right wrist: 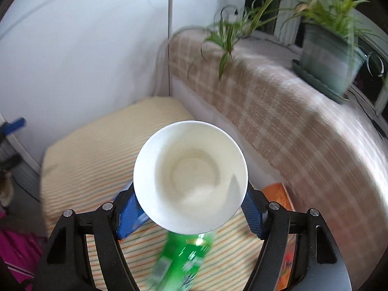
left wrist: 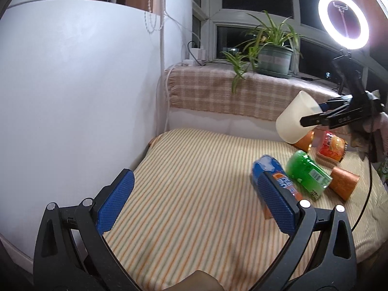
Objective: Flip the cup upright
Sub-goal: 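Grasp the white cup with the right gripper and lift it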
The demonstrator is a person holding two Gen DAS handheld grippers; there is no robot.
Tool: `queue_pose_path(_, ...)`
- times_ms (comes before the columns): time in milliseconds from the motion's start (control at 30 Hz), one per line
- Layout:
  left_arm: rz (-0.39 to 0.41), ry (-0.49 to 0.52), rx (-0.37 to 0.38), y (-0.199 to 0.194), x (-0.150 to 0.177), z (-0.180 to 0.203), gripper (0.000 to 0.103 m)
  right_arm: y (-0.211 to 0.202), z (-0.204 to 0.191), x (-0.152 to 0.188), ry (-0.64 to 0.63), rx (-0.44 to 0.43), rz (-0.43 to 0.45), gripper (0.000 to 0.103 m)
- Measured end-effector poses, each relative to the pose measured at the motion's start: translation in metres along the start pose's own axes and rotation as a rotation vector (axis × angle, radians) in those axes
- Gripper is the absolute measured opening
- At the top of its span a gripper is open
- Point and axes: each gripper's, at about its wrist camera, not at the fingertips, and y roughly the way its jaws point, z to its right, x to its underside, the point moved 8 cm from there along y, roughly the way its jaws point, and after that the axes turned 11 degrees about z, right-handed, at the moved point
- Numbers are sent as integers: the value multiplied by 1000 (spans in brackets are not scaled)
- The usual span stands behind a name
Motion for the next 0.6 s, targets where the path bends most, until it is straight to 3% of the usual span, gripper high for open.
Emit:
queue_pose_path(267,12,25,69,-18,1,25,103,-66,-33,39,164,-45,52,73)
queue_pose_path(600,-6,46,144,-31,11,54,103,-93,-60,127,448,-143,-55,74)
